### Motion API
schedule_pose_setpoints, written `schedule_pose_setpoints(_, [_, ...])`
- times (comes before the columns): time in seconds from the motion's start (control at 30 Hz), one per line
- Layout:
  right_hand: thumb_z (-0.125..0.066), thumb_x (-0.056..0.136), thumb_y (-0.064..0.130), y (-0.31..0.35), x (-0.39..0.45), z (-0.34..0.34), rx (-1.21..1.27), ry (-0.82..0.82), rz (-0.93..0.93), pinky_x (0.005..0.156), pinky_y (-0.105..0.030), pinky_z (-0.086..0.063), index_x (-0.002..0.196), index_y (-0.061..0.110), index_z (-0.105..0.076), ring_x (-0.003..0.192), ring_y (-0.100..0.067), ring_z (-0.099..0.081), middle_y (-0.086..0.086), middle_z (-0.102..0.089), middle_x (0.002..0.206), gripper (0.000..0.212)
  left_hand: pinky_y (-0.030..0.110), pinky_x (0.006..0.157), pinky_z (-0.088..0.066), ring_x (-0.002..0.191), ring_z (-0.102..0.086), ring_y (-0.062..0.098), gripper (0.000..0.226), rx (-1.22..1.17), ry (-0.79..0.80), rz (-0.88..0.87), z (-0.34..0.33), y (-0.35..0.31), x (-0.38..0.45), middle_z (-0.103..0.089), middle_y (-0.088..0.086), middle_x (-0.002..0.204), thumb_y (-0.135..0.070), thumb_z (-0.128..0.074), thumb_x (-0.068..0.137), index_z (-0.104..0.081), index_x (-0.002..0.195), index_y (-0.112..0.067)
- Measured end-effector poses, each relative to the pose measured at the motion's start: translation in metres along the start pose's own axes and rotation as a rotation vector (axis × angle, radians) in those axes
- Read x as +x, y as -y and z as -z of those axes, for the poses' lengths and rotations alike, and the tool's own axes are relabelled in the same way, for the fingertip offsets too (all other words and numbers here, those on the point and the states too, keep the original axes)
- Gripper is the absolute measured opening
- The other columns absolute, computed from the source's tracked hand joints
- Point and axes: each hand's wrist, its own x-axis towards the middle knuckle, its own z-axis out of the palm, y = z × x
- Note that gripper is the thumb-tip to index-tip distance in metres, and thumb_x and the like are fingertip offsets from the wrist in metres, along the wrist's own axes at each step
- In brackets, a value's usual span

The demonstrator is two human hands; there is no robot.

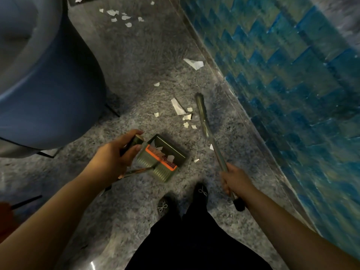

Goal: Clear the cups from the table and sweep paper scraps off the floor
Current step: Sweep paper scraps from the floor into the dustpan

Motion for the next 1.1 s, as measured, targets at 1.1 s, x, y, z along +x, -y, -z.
schedule_pose_setpoints(1.1, [-0.046,0.096,0.006,-0.044,0.018,-0.049,0.185,-0.092,-0.045,0.037,-0.023,-0.035,0.12,0.021,-0.052,0.034,-0.014,-0.038,-0.005,-0.041,0.052,0.029,0.011,0.045,-0.039,0.04,-0.054,-0.001,0.034,0.098,0.103,-0.023,0.005,0.025,-0.008,-0.058,-0.028,0.056,-0.026,-0.057,0.096,-0.055,0.125,-0.043])
